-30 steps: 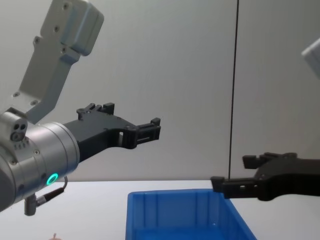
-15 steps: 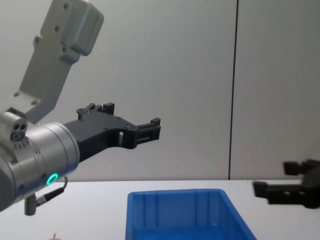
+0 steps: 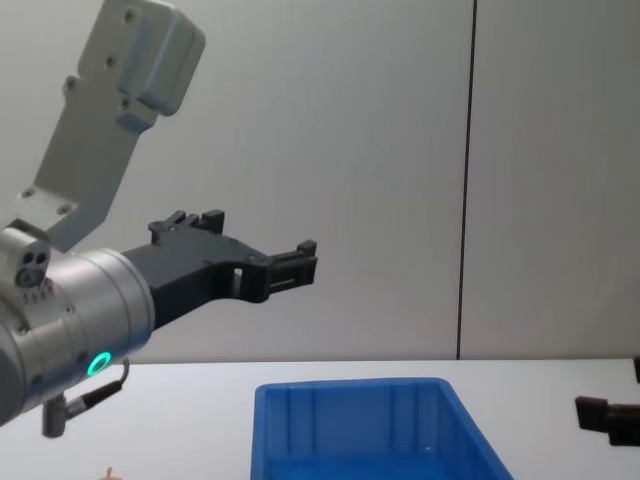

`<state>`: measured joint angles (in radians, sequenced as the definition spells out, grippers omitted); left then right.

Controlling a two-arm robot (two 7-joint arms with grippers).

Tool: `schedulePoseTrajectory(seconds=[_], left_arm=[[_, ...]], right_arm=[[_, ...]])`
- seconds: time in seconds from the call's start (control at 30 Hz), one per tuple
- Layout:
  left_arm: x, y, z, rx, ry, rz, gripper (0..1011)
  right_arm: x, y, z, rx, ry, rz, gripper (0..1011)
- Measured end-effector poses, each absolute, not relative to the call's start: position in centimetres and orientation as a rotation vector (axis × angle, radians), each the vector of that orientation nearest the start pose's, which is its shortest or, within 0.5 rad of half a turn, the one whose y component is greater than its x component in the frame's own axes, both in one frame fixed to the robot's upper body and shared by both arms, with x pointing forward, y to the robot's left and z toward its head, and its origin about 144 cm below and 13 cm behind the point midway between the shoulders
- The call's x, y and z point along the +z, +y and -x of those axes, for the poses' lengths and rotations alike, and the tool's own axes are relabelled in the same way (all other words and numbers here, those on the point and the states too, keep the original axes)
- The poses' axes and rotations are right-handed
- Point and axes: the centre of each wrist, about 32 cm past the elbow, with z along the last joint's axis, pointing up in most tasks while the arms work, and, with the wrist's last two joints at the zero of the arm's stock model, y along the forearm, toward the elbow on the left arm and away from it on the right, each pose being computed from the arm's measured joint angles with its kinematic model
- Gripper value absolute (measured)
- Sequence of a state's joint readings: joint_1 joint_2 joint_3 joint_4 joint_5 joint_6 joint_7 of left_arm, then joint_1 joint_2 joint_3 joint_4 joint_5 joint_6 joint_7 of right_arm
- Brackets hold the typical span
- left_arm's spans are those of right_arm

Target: Pick up the two dolls from the table and place them into the box.

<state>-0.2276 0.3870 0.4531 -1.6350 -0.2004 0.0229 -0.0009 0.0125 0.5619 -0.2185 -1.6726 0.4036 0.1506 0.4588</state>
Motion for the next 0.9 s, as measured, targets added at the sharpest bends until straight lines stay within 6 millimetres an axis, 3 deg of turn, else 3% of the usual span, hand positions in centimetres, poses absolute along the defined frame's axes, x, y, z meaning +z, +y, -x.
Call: schedulePoseTrajectory(seconds=[0.27, 0.9], left_arm=[[120.0, 20.3, -47.7, 1.181, -0.224, -0.096, 1001], [117.4, 22.3, -41.9, 1.319, -0.030, -0.218, 1001]], right_arm=[[117.8, -31.6, -45.0, -0.886, 0.047, 0.228, 1001], [117.7, -32.1, -44.7, -0.893, 0.053, 0.231, 1001]])
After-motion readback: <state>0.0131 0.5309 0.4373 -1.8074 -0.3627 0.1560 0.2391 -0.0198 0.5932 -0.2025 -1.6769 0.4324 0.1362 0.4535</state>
